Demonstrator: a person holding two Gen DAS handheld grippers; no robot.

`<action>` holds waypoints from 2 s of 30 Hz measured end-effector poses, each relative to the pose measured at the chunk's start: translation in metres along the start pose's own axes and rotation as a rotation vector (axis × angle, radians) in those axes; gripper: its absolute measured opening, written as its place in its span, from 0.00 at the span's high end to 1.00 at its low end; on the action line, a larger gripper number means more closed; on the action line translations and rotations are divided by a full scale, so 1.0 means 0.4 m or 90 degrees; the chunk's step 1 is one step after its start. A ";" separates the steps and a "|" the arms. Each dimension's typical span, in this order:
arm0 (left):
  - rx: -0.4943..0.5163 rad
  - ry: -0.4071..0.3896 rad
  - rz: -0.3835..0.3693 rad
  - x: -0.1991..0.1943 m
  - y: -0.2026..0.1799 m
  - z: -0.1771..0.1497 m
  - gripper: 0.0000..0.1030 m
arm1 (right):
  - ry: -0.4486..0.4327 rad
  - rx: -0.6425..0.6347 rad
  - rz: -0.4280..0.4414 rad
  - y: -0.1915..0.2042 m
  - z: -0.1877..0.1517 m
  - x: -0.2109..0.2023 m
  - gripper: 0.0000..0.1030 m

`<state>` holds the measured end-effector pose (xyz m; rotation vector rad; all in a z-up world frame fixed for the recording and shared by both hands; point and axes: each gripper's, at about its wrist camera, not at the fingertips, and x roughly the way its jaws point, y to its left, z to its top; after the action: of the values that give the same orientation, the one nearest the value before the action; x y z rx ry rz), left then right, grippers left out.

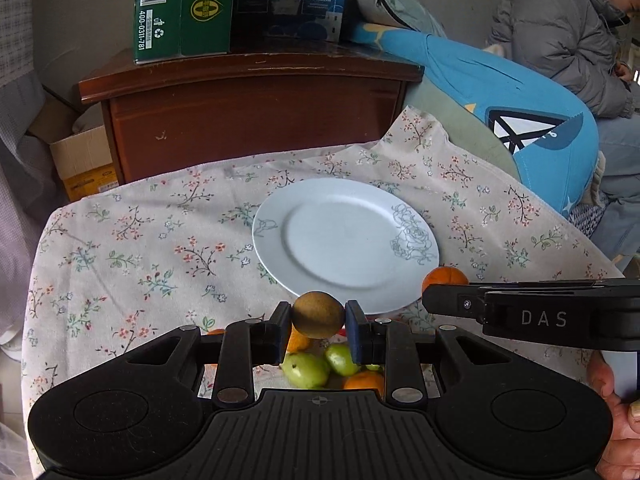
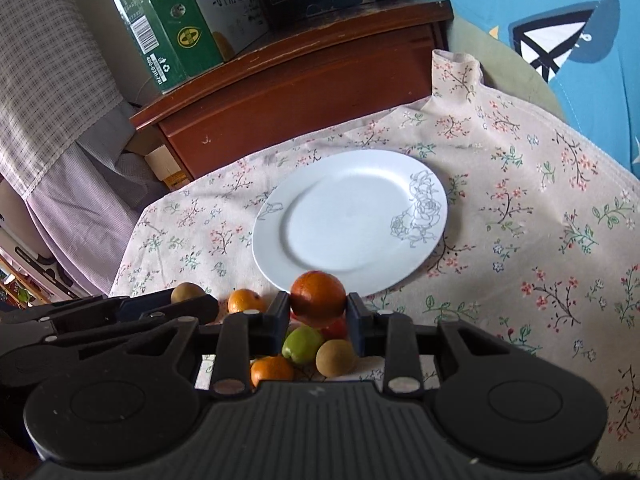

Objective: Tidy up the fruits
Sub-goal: 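Carry both fruits onto the white plate and open both tools, then grasp a tangerine with the left tool while the right tool grasps a brown kiwi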

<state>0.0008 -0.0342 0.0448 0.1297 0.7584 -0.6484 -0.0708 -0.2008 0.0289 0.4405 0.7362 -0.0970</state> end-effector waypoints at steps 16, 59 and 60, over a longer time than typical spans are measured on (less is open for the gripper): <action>0.018 0.020 -0.015 0.148 -0.005 0.068 0.75 | 0.032 0.033 -0.012 -0.045 0.069 0.120 0.70; -0.052 0.085 0.104 -0.013 0.131 -0.011 0.43 | 0.080 -0.076 0.006 0.000 -0.016 0.031 0.60; -0.048 0.087 0.105 -0.011 0.130 -0.014 0.43 | 0.081 -0.077 0.003 -0.003 -0.021 0.029 0.59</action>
<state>0.0257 0.0116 0.0378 0.1672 0.8933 -0.4569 -0.0678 -0.1974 0.0152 0.3357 0.8611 -0.0199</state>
